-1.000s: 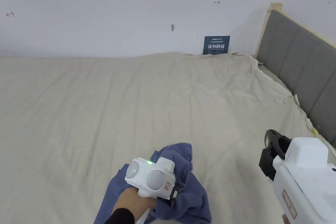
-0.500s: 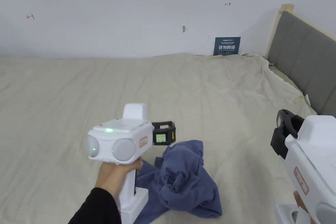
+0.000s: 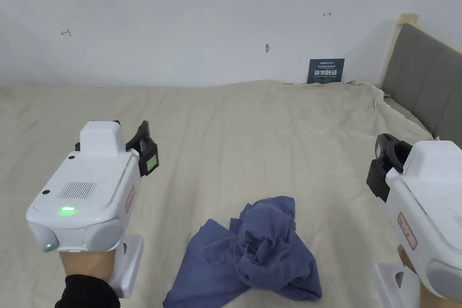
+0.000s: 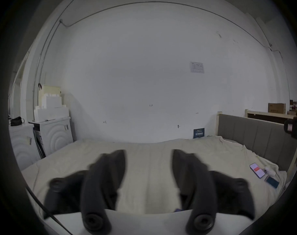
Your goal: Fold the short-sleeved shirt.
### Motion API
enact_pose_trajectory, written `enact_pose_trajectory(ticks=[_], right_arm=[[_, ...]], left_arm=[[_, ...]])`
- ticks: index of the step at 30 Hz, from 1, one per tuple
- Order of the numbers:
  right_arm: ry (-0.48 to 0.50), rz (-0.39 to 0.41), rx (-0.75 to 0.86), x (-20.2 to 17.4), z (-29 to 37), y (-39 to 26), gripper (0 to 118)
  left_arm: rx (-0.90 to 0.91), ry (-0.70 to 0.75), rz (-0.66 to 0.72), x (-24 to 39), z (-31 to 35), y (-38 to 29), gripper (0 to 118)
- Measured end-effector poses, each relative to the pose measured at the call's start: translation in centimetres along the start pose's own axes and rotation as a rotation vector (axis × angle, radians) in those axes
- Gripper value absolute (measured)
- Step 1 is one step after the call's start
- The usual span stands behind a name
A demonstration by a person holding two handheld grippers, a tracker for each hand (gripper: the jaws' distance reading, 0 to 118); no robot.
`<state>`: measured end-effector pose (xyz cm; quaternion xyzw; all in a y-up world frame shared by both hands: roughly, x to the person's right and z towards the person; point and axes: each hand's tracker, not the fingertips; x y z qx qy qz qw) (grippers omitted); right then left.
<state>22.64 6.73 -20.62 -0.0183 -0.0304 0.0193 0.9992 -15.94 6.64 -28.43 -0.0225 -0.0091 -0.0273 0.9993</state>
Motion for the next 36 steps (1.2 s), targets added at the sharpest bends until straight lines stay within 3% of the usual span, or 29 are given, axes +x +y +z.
enact_pose_trajectory(ticks=[1,4,16,23,36], right_arm=[[0.002,0.0,0.002,-0.2,0.0,0.0,0],[0.009,-0.002,0.001,-0.6,-0.1,-0.2,0],[0.028,-0.01,-0.009,-1.4,0.0,-0.4,0],[0.032,-0.003,-0.019,-1.3,-0.2,-0.8,0],[0.017,-0.011,-0.069,0.0,-0.6,-2.9,0]], left_arm=[[-0.002,-0.002,0.003,-0.4,0.1,-0.2,12],[-0.013,0.004,0.03,-1.6,0.1,-0.9,1],[-0.069,-0.04,0.02,-1.6,0.5,-1.6,0],[-0.384,-0.151,0.078,-0.3,-1.4,-4.0,0],[-0.901,-0.201,0.199,3.8,-2.3,-17.7,4]])
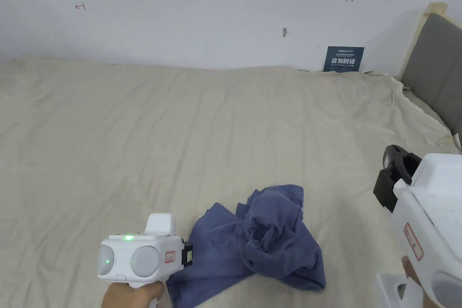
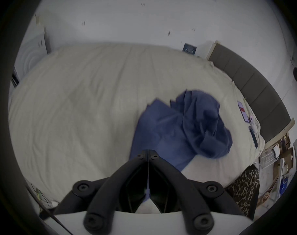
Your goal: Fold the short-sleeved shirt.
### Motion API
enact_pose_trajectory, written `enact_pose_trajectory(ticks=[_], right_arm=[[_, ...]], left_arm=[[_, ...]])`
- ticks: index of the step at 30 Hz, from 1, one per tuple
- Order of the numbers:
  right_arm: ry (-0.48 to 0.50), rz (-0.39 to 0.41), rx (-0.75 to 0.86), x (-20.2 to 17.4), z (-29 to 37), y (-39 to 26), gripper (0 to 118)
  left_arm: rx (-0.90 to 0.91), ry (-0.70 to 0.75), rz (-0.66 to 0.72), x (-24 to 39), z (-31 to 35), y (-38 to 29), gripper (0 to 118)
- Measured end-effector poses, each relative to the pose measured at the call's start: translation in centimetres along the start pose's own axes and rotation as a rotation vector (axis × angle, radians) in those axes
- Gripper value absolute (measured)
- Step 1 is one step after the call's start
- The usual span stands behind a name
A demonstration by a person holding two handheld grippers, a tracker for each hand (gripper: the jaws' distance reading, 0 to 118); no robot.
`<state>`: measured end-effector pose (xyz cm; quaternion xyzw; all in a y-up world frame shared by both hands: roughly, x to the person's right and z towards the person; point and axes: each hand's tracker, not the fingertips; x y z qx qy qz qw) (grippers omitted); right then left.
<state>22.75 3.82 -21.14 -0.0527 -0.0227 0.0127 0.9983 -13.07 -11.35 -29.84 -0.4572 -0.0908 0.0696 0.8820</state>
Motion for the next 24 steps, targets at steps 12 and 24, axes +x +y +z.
enact_pose_trajectory(ticks=[12,24], right_arm=[[0.002,-0.018,-0.057,0.2,-0.9,-1.5,0],[0.003,-0.021,-0.084,1.0,-2.3,-2.4,0]], left_arm=[[-0.162,0.13,-0.01,-0.1,-5.5,-4.2,99],[-0.105,0.081,-0.154,1.5,-4.5,-5.1,4]])
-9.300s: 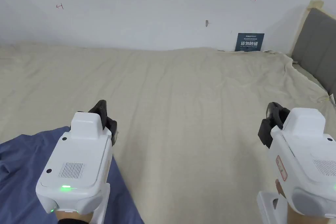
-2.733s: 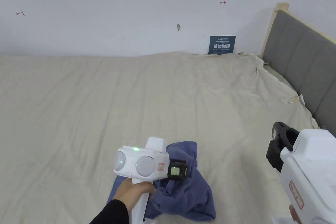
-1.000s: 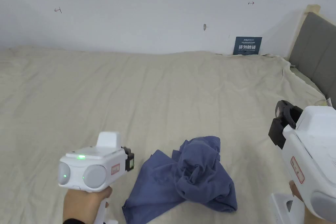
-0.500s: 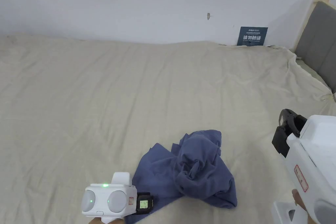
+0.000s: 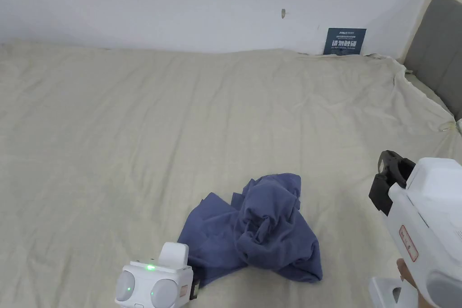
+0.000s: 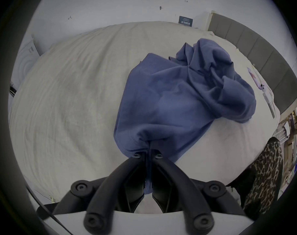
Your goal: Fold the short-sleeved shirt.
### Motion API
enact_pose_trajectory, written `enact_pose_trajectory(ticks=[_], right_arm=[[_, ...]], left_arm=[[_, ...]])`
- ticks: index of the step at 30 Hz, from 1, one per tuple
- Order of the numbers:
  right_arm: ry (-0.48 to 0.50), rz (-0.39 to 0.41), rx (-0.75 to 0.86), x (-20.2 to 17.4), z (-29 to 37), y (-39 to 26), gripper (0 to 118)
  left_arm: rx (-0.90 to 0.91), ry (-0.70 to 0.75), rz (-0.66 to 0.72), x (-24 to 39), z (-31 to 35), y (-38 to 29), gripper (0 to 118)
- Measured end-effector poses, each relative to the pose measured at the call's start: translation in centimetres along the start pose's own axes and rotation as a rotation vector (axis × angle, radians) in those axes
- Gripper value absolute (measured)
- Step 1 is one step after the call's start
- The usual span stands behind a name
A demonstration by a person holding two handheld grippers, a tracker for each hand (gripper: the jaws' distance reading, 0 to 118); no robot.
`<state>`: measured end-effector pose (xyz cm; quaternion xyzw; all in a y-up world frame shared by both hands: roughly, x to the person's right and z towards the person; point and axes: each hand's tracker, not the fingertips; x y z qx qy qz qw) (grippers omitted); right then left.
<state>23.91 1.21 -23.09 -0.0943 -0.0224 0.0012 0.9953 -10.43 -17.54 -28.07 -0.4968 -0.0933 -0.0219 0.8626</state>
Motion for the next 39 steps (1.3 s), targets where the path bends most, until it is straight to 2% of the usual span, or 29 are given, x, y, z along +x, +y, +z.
enact_pose_trajectory(ticks=[4,11,14,15,17,18,19,21,25,28,30,34,37,38,39], right_arm=[[0.012,-0.002,-0.037,0.1,-1.8,-0.3,0],[0.074,-0.016,-0.235,-0.2,-9.4,-2.3,0],[0.082,0.016,-0.314,-1.0,-13.4,-3.6,2],[0.087,0.028,-0.347,-1.2,-14.8,-4.0,8],[0.101,0.017,-0.414,-1.9,-17.6,-4.9,49],[0.099,0.01,-0.452,-2.2,-19.1,-5.4,62],[0.11,-0.007,-0.481,-2.3,-20.3,-5.9,70],[0.102,-0.016,-0.5,-3.6,-22.0,-6.5,71],[0.083,-0.013,-0.625,-4.3,-26.5,-8.9,89],[0.067,-0.027,-0.702,-4.7,-29.1,-10.6,88],[0.074,-0.034,-0.751,-5.4,-29.8,-11.3,80],[0.09,-0.062,-0.804,-6.4,-30.1,-12.7,25],[0.094,-0.021,-0.786,-6.7,-29.3,-12.7,19],[0.1,-0.011,-0.773,-6.5,-28.9,-12.3,3],[0.123,-0.041,-0.762,-6.3,-28.4,-11.8,0]], left_arm=[[0.118,-0.068,0.014,-1.3,2.0,0.9,3],[0.23,-0.067,-0.004,-3.1,6.2,3.2,3],[0.252,-0.068,0.016,-3.9,6.6,4.1,3],[0.259,-0.07,0.025,-4.2,6.6,4.3,3],[0.259,-0.074,0.036,-4.7,6.4,4.6,3],[0.258,-0.075,0.04,-4.9,6.2,4.8,3],[0.258,-0.076,0.043,-5.0,6.0,4.8,3],[0.257,-0.085,0.053,-5.3,5.8,4.9,3],[0.25,-0.101,0.051,-5.4,5.3,5.1,3],[0.25,-0.101,0.036,-5.5,5.0,5.3,3],[0.242,-0.113,0.047,-5.6,4.8,5.4,3],[0.236,-0.117,0.056,-5.8,4.4,5.4,3],[0.236,-0.121,0.071,-5.9,4.4,5.3,3],[0.238,-0.125,0.075,-5.8,4.7,5.3,3],[0.241,-0.128,0.08,-5.8,4.8,5.3,3]])
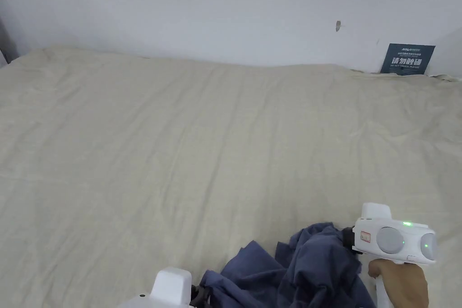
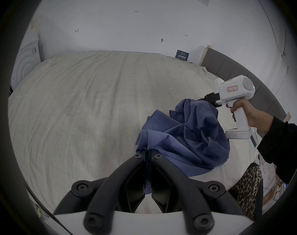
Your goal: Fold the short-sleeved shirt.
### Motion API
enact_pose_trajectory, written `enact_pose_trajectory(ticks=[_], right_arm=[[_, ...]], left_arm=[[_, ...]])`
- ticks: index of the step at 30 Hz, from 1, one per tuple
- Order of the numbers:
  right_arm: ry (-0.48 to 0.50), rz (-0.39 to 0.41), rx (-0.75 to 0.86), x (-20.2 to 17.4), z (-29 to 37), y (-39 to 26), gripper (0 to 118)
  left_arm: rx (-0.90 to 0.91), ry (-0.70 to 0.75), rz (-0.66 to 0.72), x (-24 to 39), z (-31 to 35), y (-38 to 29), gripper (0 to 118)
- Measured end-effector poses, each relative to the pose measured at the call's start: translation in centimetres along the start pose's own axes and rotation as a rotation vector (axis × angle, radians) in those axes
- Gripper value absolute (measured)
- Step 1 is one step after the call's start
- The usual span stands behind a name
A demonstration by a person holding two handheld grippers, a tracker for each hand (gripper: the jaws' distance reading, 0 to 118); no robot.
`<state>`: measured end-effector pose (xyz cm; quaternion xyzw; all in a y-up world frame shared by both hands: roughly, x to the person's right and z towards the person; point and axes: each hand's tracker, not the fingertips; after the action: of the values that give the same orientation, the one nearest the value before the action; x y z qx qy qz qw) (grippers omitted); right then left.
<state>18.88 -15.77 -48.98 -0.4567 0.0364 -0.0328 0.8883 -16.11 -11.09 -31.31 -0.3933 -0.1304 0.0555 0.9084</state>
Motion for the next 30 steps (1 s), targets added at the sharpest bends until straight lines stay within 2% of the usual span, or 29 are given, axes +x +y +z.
enact_pose_trajectory(ticks=[4,7,12,21,25,30], right_arm=[[0.007,0.021,0.117,0.6,4.5,0.3,0],[0.044,0.012,0.207,2.6,7.9,1.4,0],[0.053,0.04,0.371,4.9,15.3,3.2,0],[-0.016,0.051,0.586,6.6,26.5,5.5,0],[-0.031,0.026,0.642,6.9,29.5,7.1,0],[-0.102,0.023,0.697,6.5,31.3,10.2,0]], left_arm=[[0.016,-0.013,0.03,0.0,0.7,0.2,3],[0.048,-0.034,0.083,-0.4,1.6,0.7,3],[0.114,-0.028,0.109,-1.1,3.6,2.6,3],[0.288,0.05,0.129,-4.8,7.6,10.6,3],[0.351,0.061,0.157,-6.2,9.0,15.6,3],[0.438,0.191,0.06,-5.9,10.4,21.6,3]])
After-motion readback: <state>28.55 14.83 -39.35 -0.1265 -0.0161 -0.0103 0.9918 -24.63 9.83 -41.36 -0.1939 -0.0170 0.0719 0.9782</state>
